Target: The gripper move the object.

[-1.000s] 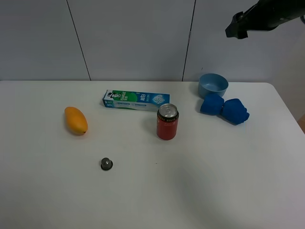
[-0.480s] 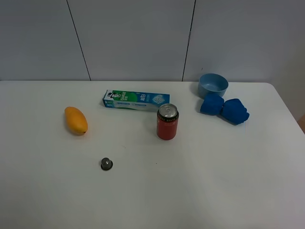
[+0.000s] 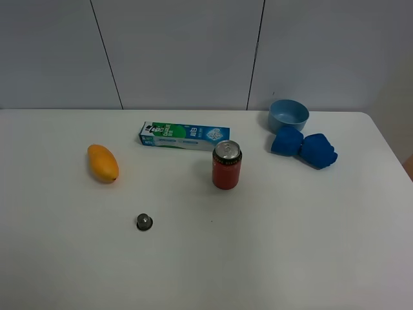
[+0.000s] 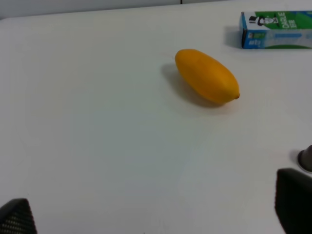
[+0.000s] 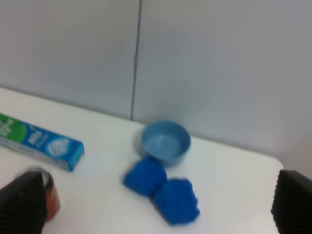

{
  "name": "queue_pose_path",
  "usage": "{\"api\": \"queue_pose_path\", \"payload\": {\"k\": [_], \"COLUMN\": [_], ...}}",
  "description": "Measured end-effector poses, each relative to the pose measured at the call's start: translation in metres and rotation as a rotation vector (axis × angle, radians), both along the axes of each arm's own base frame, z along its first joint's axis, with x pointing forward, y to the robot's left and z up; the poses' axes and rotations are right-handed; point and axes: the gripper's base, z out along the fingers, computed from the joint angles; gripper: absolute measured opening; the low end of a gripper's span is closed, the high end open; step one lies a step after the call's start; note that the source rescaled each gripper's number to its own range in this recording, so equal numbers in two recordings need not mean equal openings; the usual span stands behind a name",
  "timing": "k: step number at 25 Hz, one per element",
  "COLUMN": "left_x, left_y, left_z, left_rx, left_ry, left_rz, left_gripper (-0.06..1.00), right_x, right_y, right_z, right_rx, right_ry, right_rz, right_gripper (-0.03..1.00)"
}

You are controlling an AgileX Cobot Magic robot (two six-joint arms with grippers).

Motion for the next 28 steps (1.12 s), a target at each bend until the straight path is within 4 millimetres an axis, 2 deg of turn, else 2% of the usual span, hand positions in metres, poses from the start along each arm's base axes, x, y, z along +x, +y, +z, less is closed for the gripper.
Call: {"api": "queue_pose_path", "payload": {"k": [4,9,10,13,16,22,28], "left_x": [0.000,0.000,0.000,0.000,0.000,0.000,0.000], "left_y": [0.000,0.000,0.000,0.000,0.000,0.000,0.000], "left_z": [0.000,0.000,0.000,0.000,0.000,0.000,0.000], "left_rx": [0.000,0.000,0.000,0.000,0.000,0.000,0.000], "left_ry": [0.000,0.000,0.000,0.000,0.000,0.000,0.000], "left_rz": [0.000,0.000,0.000,0.000,0.000,0.000,0.000], "left_gripper": [1.00,1.00,1.00,1.00,1.00,1.00,1.00], "right_x": [-0.039,-0.069,-0.069,-0.079,-0.084,-0.077,-0.086], "right_y": [0.001,0.003,0.003,0.003,0.004,0.002,-0.003], "right_z": [-0.053,-0.121,-0.121,-0.147,-0.159,-0.182,-0.184], "right_rx": [0.013,0.048,0.048,0.081,0.106,0.102,0.078], "right_ry": [0.032,0.079,0.079,0.080,0.078,0.157,0.094], "right_rz": [-0.014,-0.027,-0.027,-0.042,-0.053,-0.075,-0.120], "right_gripper": [1.00,1.00,1.00,1.00,1.00,1.00,1.00]}}
